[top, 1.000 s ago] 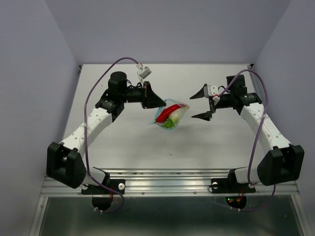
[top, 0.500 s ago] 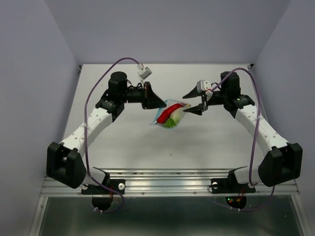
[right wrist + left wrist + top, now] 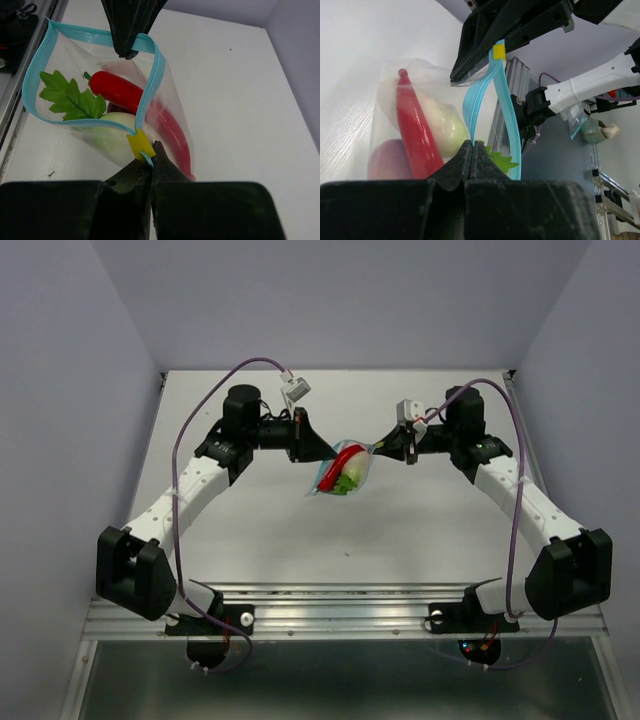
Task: Place the food in the zip-top bag and seal the zipper
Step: Zip up the zip-top bag
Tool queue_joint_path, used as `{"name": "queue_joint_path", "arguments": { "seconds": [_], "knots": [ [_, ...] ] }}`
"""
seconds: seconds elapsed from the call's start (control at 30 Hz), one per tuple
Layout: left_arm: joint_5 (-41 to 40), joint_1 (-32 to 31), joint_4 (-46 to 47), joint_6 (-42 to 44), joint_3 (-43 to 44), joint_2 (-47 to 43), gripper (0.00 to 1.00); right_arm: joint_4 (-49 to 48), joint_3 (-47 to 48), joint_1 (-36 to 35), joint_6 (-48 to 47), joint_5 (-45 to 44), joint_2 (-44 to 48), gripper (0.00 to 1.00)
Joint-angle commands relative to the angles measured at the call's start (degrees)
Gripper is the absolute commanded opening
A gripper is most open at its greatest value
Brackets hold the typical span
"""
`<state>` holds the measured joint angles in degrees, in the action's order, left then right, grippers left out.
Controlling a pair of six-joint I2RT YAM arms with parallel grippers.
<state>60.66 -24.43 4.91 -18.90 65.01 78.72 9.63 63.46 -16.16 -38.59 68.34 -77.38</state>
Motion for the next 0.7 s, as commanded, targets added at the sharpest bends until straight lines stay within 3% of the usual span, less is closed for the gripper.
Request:
{"name": "queue_joint_path", "arguments": {
  "seconds": [0.0, 0.03, 0.1, 0.13, 0.33, 0.53, 0.67],
  "knots": [
    [-3.17, -0.27, -3.22, 2.54, 3.89, -0.06, 0.04, -2.95, -0.18, -0.36, 2.02, -2.15, 0.57, 0.01],
    [-4.4, -0.36, -4.63, 3.16, 4.59, 0.12, 0.35, -2.95, -0.18, -0.36, 2.46, -2.68, 0.48, 0.01],
    [-8.36, -0.36, -9.9, 5.0, 6.96, 0.65, 0.67, -2.86, 0.0, -0.36, 3.52, -4.96, 0.13, 0.01],
    [-11.07, -0.36, -12.35, 6.14, 8.27, 0.56, 0.99, -2.77, 0.08, -0.36, 4.3, -6.45, -0.05, 0.01],
    [-15.92, -0.88, -15.63, 9.84, 11.45, -1.37, 0.99, 4.15, 3.33, -0.36, 3.44, -7.78, -1.89, 0.01],
    [-24.36, -10.46, -17.12, 14.22, 16.89, 2.21, 0.99, 9.88, 6.68, -1.5, 5.01, -8.48, -3.65, 0.01],
    [-25.58, -12.22, -18.97, 14.68, 21.72, 5.3, 0.99, 10.32, 6.32, -3.78, 6.24, -14.26, -3.48, 0.01]
  ]
}}
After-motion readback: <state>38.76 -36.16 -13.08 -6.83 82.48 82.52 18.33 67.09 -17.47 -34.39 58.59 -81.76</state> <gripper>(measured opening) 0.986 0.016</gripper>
